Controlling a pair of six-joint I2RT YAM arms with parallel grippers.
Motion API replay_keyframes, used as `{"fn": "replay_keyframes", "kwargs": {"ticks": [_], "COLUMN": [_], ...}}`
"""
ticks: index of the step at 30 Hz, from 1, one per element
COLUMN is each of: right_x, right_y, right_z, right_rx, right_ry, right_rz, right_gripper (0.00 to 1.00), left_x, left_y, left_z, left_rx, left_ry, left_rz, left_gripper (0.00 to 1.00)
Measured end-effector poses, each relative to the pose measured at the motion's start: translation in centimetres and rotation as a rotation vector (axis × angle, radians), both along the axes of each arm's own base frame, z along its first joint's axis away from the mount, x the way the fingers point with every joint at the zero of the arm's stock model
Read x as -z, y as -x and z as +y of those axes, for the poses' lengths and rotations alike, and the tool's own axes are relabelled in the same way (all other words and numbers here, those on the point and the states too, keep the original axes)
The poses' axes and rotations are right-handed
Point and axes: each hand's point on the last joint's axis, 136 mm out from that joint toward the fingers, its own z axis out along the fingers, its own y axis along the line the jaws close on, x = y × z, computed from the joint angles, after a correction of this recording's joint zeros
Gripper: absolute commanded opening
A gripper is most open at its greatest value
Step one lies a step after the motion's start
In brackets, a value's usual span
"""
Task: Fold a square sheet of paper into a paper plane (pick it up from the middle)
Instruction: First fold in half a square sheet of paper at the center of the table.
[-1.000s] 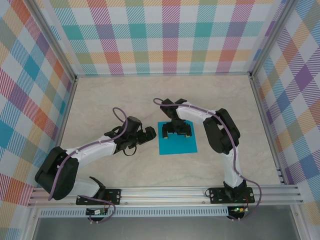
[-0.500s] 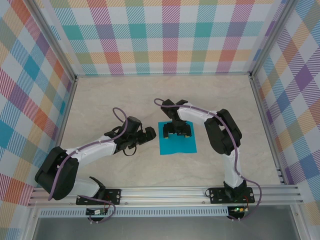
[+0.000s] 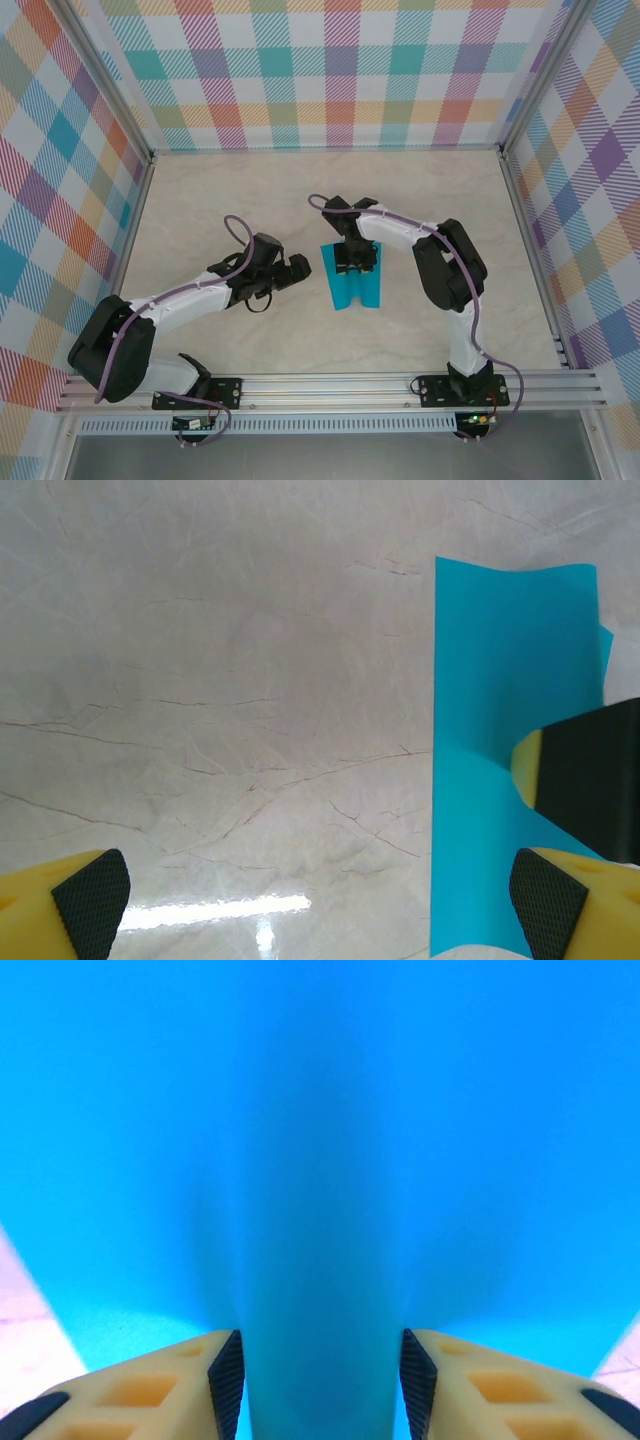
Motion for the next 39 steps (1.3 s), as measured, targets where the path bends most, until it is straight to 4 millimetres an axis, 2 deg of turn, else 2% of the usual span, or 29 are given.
{"fn": "replay_keyframes", "kwargs": {"ticks": [6, 12, 15, 19, 22, 27, 31, 36, 39], "right_x": [-4.1, -8.1, -9.1, -8.3, -6.1, -2.6, -2.0, -1.8, -1.6], "right_y": [-0.2, -0.2, -0.6, -1.2, -1.1, -0.3, -0.3, -0.6, -1.0], "right_z": [1.1, 3.6, 4.2, 4.6, 4.2, 3.5, 3.1, 2.2, 1.0], "right_rx": [0.014, 0.055, 0.104, 0.157, 0.205, 0.256, 0.26, 0.263, 0.285], "right_ry": [-0.169, -0.516, -0.68, -0.789, -0.801, -0.754, -0.73, -0.715, -0.717], "right_rz": [-0.052, -0.061, -0.054, -0.024, 0.014, 0.071, 0.065, 0.056, 0.057], "right_gripper": [0.3, 0.37, 0.39, 0.42, 0.43, 0.5, 0.59, 0.64, 0.63], "left_x": [-0.9, -1.8, -1.9, -2.2, -2.3, -0.2, 0.8, 1.0, 1.5], "left_y": [-0.1, -0.7, -1.1, -1.6, -1.9, -1.9, -2.1, -3.1, -3.3], "left_z": [0.1, 0.3, 0.6, 0.7, 0.1, -0.9, -1.9, -4.0, -4.9], "left_rx": [-0.017, -0.047, -0.075, -0.093, -0.076, -0.051, -0.025, 0.032, 0.054], "left_ry": [0.025, 0.097, 0.156, 0.215, 0.246, 0.257, 0.256, 0.258, 0.267], "left_rz": [-0.013, -0.015, -0.01, -0.004, -0.004, 0.065, 0.104, 0.115, 0.131], "left_gripper": [1.0, 1.0, 1.0, 1.0, 0.99, 0.94, 0.92, 0.87, 0.84]}}
